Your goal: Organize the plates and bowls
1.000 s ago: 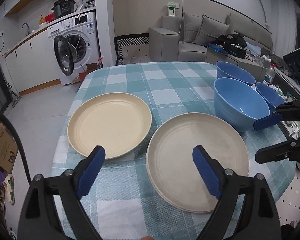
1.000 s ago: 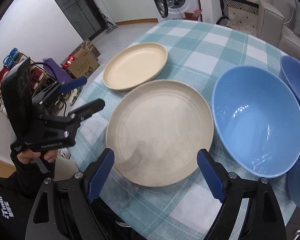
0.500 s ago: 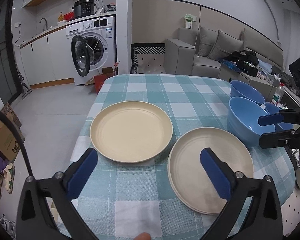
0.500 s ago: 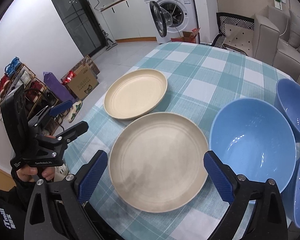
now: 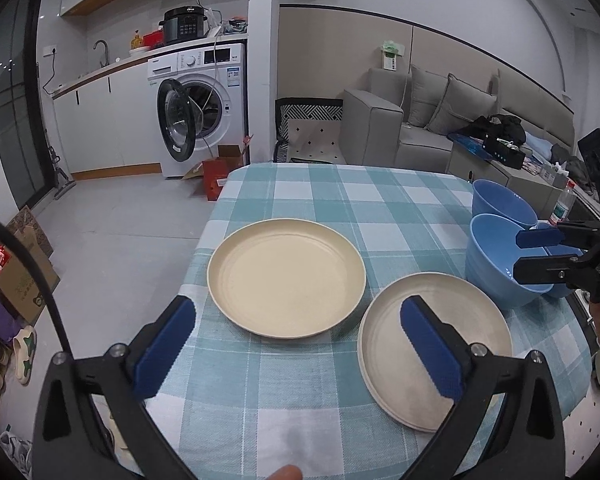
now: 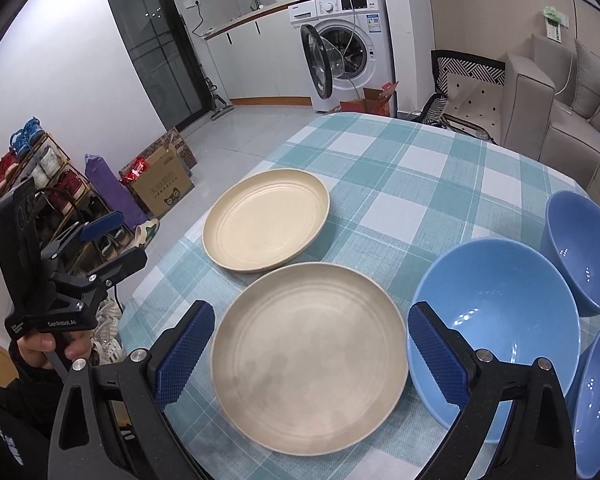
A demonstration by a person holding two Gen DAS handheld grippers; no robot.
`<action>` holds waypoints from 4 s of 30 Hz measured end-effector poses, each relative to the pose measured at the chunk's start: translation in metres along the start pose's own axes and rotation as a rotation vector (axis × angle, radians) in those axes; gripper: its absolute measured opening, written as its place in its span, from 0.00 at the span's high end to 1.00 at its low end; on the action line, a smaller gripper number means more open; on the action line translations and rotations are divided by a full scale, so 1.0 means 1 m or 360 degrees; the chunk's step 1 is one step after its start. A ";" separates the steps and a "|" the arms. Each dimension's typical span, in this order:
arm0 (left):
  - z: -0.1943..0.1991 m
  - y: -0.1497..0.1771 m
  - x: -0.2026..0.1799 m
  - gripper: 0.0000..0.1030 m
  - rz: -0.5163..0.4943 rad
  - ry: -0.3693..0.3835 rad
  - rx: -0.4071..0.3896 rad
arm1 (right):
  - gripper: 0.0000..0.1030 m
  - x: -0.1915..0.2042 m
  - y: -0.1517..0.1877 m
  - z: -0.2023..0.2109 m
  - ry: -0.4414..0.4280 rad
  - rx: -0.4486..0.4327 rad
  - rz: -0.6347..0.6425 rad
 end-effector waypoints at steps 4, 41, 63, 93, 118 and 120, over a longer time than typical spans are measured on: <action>0.003 -0.002 0.004 0.00 0.0014 0.0002 -0.0005 | 0.04 0.000 -0.007 -0.005 -0.0011 -0.0011 0.0009; -0.064 -0.014 0.044 0.01 0.0185 -0.0167 0.0171 | 0.04 -0.009 -0.065 -0.093 -0.0081 0.0193 -0.0069; -0.113 -0.007 0.058 0.08 0.0234 -0.0285 0.0301 | 0.07 -0.019 -0.073 -0.171 -0.0137 0.0366 -0.0193; -0.150 0.006 0.077 0.38 0.0325 -0.0272 0.0433 | 0.36 -0.030 -0.071 -0.223 -0.0117 0.0467 -0.0264; -0.157 0.006 0.084 0.69 0.0389 -0.0204 0.0475 | 0.66 -0.036 -0.076 -0.238 -0.0149 0.0421 -0.0361; -0.156 0.006 0.084 0.71 0.0388 -0.0200 0.0471 | 0.70 -0.039 -0.075 -0.238 -0.0146 0.0418 -0.0367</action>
Point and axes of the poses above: each gripper's, at about its wrist camera, not at the fingertips, and z roughly against the way its jaws point, x to its left, y to its underside, the point moved 2 cm from there along -z, roughly the way its jaws point, and after that the axes turned 11 degrees about z, right-handed, at the moved point
